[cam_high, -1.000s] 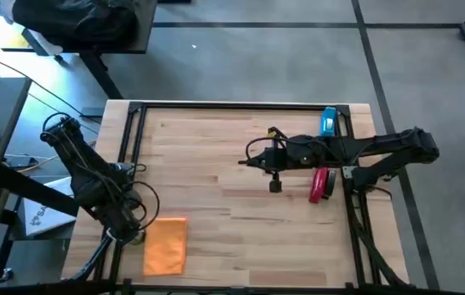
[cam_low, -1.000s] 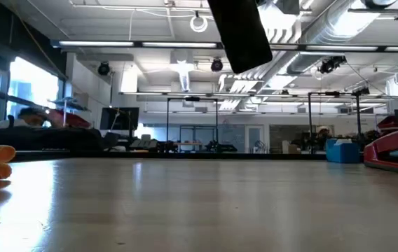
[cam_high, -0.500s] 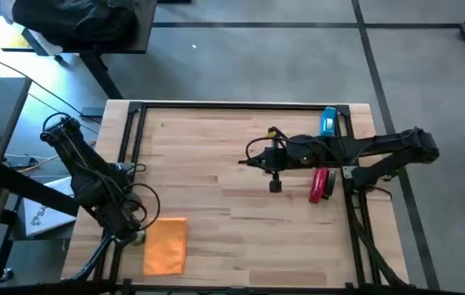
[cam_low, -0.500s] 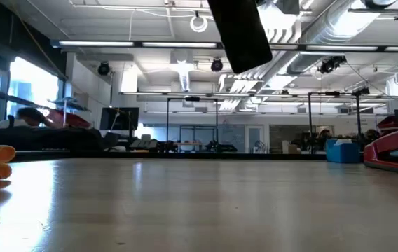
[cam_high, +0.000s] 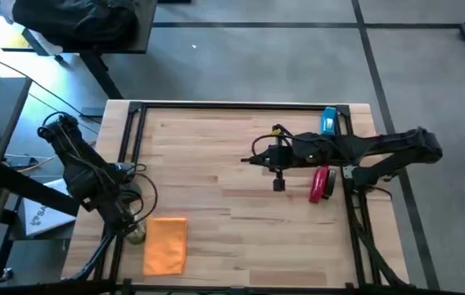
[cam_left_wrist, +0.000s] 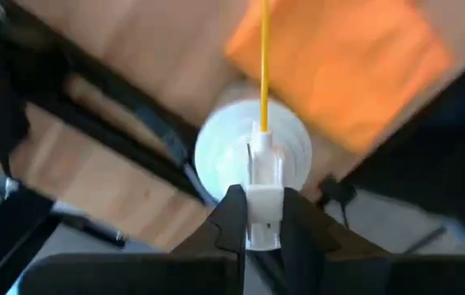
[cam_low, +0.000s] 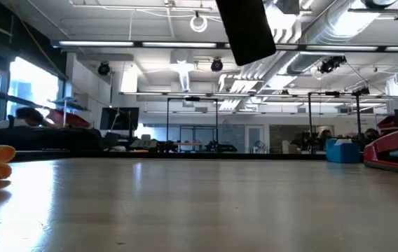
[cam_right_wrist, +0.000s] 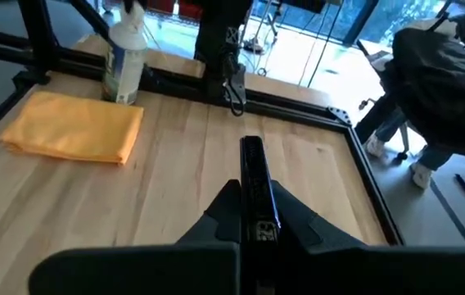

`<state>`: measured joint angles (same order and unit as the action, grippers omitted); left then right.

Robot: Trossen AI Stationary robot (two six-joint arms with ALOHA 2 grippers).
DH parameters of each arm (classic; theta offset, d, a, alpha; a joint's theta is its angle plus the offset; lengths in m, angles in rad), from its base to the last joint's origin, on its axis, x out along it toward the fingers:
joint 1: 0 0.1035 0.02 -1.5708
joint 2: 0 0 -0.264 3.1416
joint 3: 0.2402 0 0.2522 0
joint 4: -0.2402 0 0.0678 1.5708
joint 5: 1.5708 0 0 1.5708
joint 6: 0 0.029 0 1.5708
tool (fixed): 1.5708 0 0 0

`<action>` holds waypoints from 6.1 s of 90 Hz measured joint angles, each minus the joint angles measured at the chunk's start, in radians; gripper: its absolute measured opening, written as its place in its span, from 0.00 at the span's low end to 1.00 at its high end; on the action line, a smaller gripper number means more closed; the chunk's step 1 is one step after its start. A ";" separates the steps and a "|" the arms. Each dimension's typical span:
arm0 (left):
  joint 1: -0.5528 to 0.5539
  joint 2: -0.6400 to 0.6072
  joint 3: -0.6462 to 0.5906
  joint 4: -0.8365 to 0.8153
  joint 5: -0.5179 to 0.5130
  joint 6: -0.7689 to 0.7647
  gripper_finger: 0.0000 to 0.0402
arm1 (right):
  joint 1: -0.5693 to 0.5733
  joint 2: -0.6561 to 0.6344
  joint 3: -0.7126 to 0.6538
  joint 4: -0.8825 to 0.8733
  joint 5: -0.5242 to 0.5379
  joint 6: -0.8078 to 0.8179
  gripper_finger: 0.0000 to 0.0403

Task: Apply microfiber cloth
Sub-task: Spray the cellphone using the spray bottle

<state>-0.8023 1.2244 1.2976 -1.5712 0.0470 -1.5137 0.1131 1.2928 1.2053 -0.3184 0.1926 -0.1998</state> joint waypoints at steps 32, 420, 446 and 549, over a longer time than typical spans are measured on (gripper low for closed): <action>0.174 -0.016 0.009 0.005 -0.031 0.207 0.04 | -0.022 -0.004 0.000 0.001 0.000 0.018 0.00; 0.290 -0.269 -0.486 0.731 -0.757 0.681 0.03 | -0.012 0.136 -0.024 0.125 0.318 0.064 0.00; 0.318 -0.295 -0.714 0.976 -0.809 0.731 0.00 | -0.098 0.151 -0.117 0.364 0.155 0.062 0.00; 0.364 0.023 -0.914 1.865 -0.565 1.021 0.00 | -0.198 0.151 -0.274 0.631 0.001 0.061 0.00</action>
<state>-0.4380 1.2476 0.3840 0.2934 -0.5180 -0.4927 -0.0853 1.4441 0.9310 0.3122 0.1940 -0.1390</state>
